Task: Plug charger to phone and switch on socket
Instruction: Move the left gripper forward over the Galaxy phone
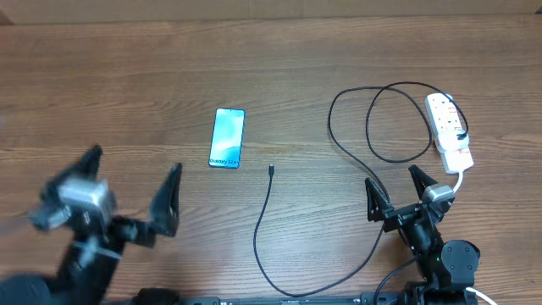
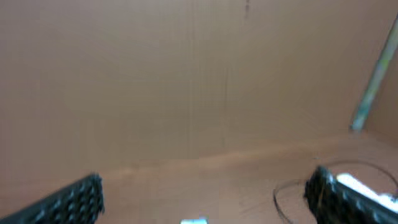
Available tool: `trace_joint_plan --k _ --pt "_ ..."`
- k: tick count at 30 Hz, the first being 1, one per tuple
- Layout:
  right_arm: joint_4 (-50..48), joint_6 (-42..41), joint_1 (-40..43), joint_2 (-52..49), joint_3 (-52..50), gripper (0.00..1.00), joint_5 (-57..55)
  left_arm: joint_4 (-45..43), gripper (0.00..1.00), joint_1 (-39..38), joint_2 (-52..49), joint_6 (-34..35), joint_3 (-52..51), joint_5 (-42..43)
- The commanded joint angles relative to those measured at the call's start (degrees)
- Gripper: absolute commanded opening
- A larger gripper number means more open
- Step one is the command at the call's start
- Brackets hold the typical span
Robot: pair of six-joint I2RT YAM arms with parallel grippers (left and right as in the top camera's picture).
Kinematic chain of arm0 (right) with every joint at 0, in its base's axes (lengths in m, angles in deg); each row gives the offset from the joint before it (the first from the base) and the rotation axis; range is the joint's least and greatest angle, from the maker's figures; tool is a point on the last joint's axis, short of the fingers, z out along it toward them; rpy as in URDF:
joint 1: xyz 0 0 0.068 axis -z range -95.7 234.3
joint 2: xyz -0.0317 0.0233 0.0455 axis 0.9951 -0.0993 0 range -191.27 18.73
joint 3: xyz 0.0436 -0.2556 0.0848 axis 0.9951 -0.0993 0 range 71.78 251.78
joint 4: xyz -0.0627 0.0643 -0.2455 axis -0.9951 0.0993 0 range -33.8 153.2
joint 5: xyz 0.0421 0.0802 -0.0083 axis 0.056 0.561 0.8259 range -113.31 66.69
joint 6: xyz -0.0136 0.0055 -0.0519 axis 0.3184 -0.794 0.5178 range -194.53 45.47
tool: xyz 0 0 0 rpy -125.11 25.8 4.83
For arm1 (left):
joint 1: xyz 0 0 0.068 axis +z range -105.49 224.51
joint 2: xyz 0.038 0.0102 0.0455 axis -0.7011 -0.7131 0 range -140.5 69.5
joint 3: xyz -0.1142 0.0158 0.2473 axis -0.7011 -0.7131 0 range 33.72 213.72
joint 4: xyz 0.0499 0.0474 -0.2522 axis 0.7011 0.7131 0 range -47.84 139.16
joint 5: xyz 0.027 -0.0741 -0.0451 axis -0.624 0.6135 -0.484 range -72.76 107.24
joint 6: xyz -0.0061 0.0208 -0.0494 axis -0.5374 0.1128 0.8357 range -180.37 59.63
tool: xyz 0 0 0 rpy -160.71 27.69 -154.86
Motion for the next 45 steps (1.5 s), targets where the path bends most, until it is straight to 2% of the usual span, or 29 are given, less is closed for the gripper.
trace_joint_plan --k 1,7,11,19,26,27,28,29,30,32,37,45 --pt "-0.4 -0.1 0.3 0.5 -0.6 1.0 -0.5 9.6 1.0 0.2 -15.2 -1.1 17.1 1.3" --pt "-0.4 -0.1 0.3 0.5 -0.6 1.0 -0.5 33.1 1.0 0.2 -38.9 -1.1 43.4 2.2" --pt "-0.4 -0.1 0.3 0.5 -0.6 1.0 -0.5 45.4 1.0 0.2 -52.4 -1.0 53.6 3.5" --pt "-0.4 -0.1 0.3 0.5 -0.6 1.0 -0.5 50.1 1.0 0.2 -70.8 3.5 55.2 20.5" --pt "-0.4 -0.1 0.3 0.5 -0.6 1.0 -0.5 52.9 0.98 0.2 -82.6 3.5 55.2 25.2" --pt "-0.4 -0.1 0.3 0.5 -0.6 1.0 -0.5 52.9 0.93 0.2 -83.8 3.5 55.2 25.9" --pt "-0.4 -0.1 0.3 0.5 -0.6 1.0 -0.5 52.9 0.82 0.2 -84.8 3.5 55.2 26.1" --pt "-0.4 -0.1 0.3 0.5 -0.6 1.0 -0.5 52.9 0.62 0.2 -86.0 3.5 55.2 26.1" --pt "-0.4 -0.1 0.3 0.5 -0.6 1.0 -0.5 52.9 0.37 0.2 -87.0 3.5 55.2 26.1" --pt "-0.4 -0.1 0.3 0.5 -0.6 1.0 -0.5 52.9 0.04 0.2 -88.9 3.5 55.2 25.6" --pt "-0.4 -0.1 0.3 0.5 -0.6 1.0 -0.5 53.1 0.04 -0.4 -93.6 3.5 55.2 23.6" --pt "-0.4 -0.1 0.3 0.5 -0.6 1.0 -0.5 53.0 0.04 -4.1 -99.2 5.1 55.2 12.4"
